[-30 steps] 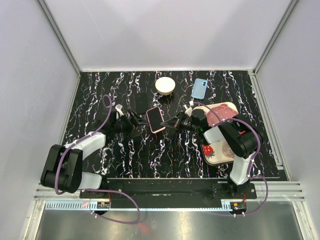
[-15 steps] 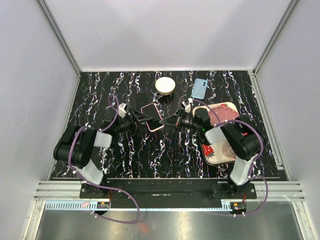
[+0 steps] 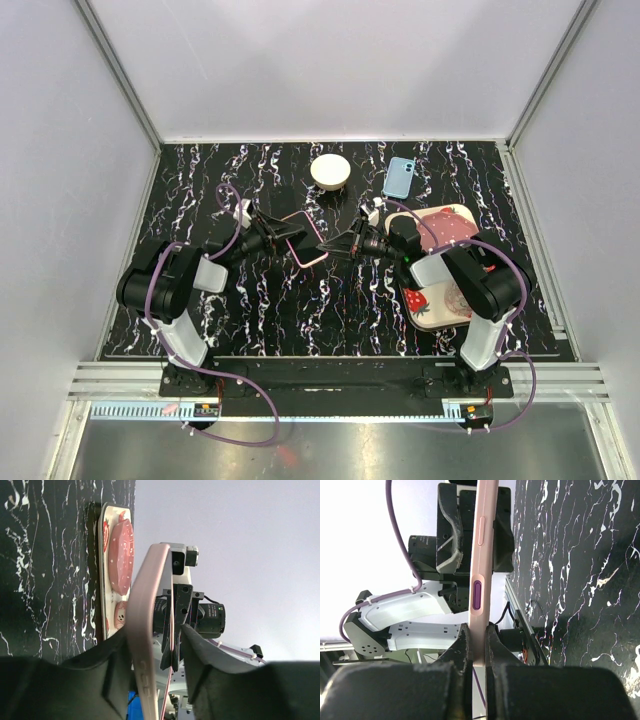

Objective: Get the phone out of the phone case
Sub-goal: Pick up the phone at the center of the board, then remove the phone case from the phone.

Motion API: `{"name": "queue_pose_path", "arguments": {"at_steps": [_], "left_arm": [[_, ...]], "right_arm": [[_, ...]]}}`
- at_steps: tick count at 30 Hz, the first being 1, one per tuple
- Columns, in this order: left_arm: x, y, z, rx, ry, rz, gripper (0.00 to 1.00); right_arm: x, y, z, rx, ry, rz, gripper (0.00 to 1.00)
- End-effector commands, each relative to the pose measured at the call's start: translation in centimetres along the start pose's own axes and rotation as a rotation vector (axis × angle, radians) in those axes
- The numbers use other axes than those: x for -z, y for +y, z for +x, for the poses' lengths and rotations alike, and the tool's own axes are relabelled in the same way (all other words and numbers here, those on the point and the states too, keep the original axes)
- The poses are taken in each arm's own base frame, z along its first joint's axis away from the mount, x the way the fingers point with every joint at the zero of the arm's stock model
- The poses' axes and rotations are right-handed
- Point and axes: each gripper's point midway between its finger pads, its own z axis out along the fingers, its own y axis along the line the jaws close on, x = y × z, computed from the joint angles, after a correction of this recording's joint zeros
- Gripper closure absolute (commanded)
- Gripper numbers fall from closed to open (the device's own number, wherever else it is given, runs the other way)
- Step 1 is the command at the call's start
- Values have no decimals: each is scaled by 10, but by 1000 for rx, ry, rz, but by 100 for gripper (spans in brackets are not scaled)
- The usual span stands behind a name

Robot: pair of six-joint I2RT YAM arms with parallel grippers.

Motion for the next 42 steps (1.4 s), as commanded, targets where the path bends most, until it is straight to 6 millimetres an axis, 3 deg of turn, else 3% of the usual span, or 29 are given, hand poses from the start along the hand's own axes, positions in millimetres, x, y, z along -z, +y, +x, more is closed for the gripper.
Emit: {"name": "queue_pose_path", "arguments": {"at_steps": [1,4,5,7,8,12,13,14,19,24,25,26,28,30,34,38,42], "left_arm": [[-7,-41,-9,-103,-29,133,63],[-9,-45,-9,-110,-30,138,86],[-10,-49,-9,-115,-28,147,100],[-9,-54,-8,-105,-29,165,100],[-6,-58,-7,-112,-34,183,100],[-3,-62,-8,-91,-62,180,100],[-2,-63,-7,-90,-64,180,100],[0,-68,-6,-98,-67,189,100],[4,-82,-5,-125,-83,204,100],[9,-89,-5,-169,-117,183,100],[9,-91,-5,-173,-119,182,100],[9,-93,-4,-181,-118,182,100],[10,-97,-3,-188,-114,188,100],[12,-102,-1,-184,-110,200,100],[22,-124,6,-210,-115,286,100],[32,-153,16,-330,-116,390,100],[50,-181,29,-369,-106,556,100]], "right_arm": [[0,39,5,95,23,-114,100],[-1,38,5,88,32,-104,100],[-2,37,7,79,48,-93,100],[0,37,8,78,55,-86,100],[0,32,8,69,55,-65,95],[7,43,16,39,63,-106,63],[9,47,18,26,77,-130,62],[13,58,21,5,83,-186,62],[15,61,20,-64,87,-257,80],[19,68,21,-58,66,-268,71],[19,69,20,-57,60,-269,73],[20,70,20,-57,54,-271,85],[21,70,18,-59,37,-278,100],[23,75,19,-71,34,-288,100],[33,115,17,-61,2,-373,100],[37,175,13,-29,36,-497,100],[31,203,5,-42,67,-553,100]]}}
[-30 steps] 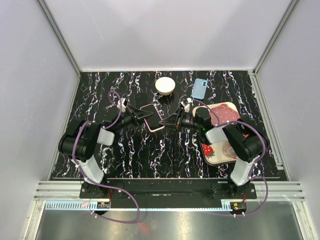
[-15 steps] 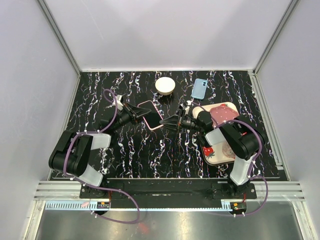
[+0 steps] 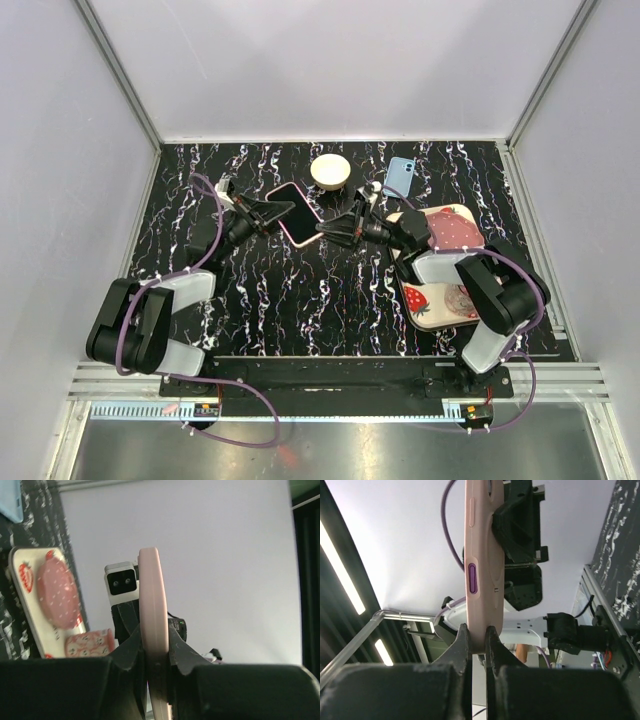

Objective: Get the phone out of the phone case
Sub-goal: Remove the phone case from the phone.

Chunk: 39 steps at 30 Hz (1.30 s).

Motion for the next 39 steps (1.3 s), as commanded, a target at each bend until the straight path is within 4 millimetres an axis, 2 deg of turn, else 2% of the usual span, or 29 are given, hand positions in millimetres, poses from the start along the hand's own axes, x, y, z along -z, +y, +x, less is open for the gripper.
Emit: {"name": "queue_pose_path", "arguments": {"at_steps": [1,2,7,9,15,16,18,19,21,22,24,28,34,39], "left_arm": [[15,-82,9,-228,-3,371,100],[19,-92,14,-244,16,416,100],[21,-106,16,-286,13,455,100],[22,-113,16,-286,14,470,100],[22,-149,18,-271,44,549,100],[21,-158,18,-281,52,570,100],[22,-167,24,-297,87,580,100],[23,-176,26,-305,91,583,100],[25,-184,30,-338,104,581,100],[28,-194,34,-354,109,589,100],[33,-205,38,-367,116,613,100],[47,-239,50,-414,133,692,100],[62,-255,67,-477,129,744,100],[71,-255,86,-494,156,769,100]], "right_arm": [[-6,114,5,80,39,-332,100],[-8,114,2,71,35,-335,100],[-15,127,-8,45,17,-375,100],[-19,123,-13,26,7,-372,100],[-30,105,-41,-56,-51,-366,100],[-34,118,-41,-17,-34,-394,100],[-43,123,-38,-4,23,-395,100],[-47,136,-34,23,51,-420,100],[-50,145,-34,29,66,-438,100],[-51,156,-34,27,74,-461,100],[-54,160,-37,11,73,-478,100],[-52,178,-34,-9,77,-517,100],[-38,204,-19,-12,74,-564,100],[-35,212,-17,-67,85,-580,100]]}}
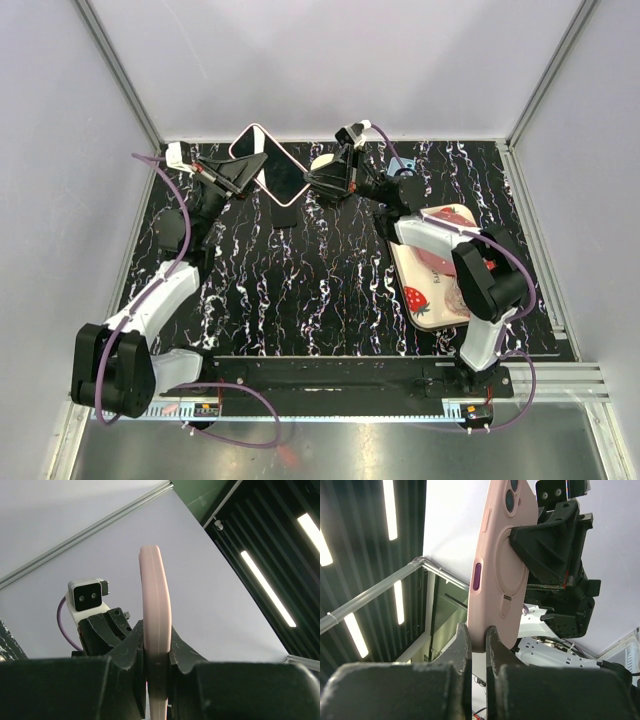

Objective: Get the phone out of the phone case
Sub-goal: Remove the phone case from the phone.

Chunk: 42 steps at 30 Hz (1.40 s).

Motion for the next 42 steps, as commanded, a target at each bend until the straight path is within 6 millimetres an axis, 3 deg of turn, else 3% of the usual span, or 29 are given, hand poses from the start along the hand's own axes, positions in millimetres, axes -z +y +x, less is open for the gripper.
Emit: {"name": "queue_pose_path", "arguments": {"at_steps": [1,8,18,23,25,30,36,42], "left_arm": [[38,-116,82,-157,306,414,100],[41,-114,95,-235,330,401,100],[44,-111,100,-144,339,354,100],[44,-93,97,-97,308,246,100],[43,-89,97,-84,306,221,100],[47,-67,100,-12,328,192,100],[68,-30,102,136,345,146,100],[75,-21,99,113,360,114,100]], "right_arm": [[1,69,-28,-254,-160,-244,100],[4,75,-24,-305,-151,-248,100],[16,65,-19,-308,-204,-222,100],[30,23,-14,-311,-236,-123,100],[41,-4,-7,-319,-241,-55,100],[59,-45,17,-277,-197,70,100],[72,-56,50,-159,-85,145,100],[84,-60,66,-81,-73,171,100]]}}
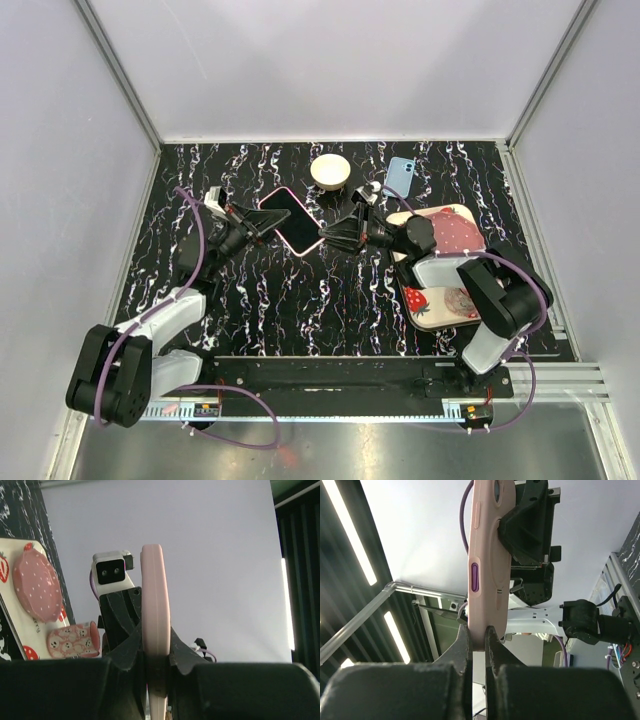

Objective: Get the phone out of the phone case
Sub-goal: Remove the phone case from the phone.

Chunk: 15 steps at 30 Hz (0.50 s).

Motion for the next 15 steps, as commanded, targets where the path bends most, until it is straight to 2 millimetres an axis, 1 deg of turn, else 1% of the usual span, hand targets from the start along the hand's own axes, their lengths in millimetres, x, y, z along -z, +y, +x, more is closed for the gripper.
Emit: {"name": "queue_pose_path", "arguments": {"at_steps": [1,2,5,7,10,11,13,14,15], "left_arm": [[34,-100,59,-187,282,379,100],[34,-102,58,-192,282,386,100],[38,-107,59,-206,280,422,100],[40,-112,58,-210,276,453,100],[43,-126,59,-239,280,527,100],[40,-131,57,-256,282,539,100],[39,-137,59,-280,292,555,100],[38,-145,59,-297,301,571,100],[38,-146,59,-296,306,572,100]], "right_arm": [[7,16,11,131,4,-72,100],[8,16,11,135,2,-72,100],[6,26,12,178,1,-97,100],[5,38,14,200,3,-120,100],[1,57,16,225,14,-159,100],[-1,66,17,233,21,-177,100],[-3,78,19,247,27,-201,100],[-4,86,19,253,27,-217,100],[-3,90,20,259,28,-224,100]]}}
